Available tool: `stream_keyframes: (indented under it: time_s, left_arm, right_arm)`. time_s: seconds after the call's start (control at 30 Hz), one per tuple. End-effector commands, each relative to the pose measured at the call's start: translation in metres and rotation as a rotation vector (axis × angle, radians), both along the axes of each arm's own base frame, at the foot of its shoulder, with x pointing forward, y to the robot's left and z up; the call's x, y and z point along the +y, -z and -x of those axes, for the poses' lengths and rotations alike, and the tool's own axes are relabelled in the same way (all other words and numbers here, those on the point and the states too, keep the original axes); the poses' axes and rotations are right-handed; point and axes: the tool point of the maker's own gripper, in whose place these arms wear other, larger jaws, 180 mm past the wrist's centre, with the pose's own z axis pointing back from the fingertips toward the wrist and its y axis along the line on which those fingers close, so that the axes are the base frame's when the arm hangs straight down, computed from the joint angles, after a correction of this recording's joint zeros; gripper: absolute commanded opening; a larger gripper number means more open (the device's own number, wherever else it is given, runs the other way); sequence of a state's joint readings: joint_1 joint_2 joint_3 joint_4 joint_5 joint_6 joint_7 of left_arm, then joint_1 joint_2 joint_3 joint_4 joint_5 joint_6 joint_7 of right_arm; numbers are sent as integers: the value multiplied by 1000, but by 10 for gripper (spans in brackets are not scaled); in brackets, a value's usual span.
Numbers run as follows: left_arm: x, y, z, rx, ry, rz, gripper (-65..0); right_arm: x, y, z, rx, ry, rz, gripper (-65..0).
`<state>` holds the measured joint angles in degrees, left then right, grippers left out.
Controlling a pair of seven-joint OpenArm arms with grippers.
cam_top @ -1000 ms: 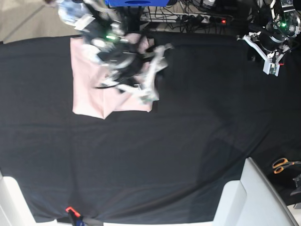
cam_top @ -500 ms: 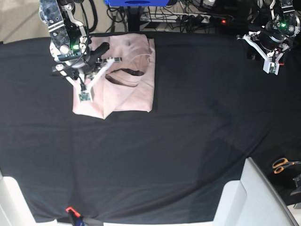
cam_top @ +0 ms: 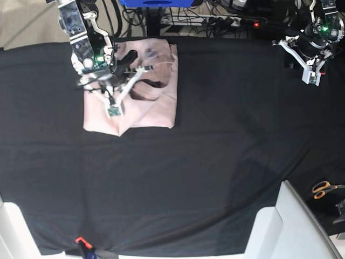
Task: Fold the T-shirt properly
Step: 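Lift the shirt end with the right gripper and fold it over the bundle, then release the shirt and raise the right gripper away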
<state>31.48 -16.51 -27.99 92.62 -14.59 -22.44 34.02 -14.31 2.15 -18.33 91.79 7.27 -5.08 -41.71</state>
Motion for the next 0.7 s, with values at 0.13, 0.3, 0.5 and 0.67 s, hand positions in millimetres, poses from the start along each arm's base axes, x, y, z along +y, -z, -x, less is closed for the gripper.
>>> stream_keyframes:
  time_s: [0.13, 0.3, 0.5, 0.67]
  left_arm:
    - [6, -8, -4, -24, 3, -19, -485]
    - [6, -8, -4, -24, 3, -19, -485]
    - [6, -7, -3, -21, 1, -19, -485]
    - [7, -7, -3, -20, 0, -18, -485]
  right_arm:
    - [11, -19, -28, -78, -8, -28, -648]
    - [21, -29, -41, -83, -7, -49, -648]
    - [45, -35, -51, -89, -24, -96, -648]
    - [61, -12, -54, -24, -66, -93, -648]
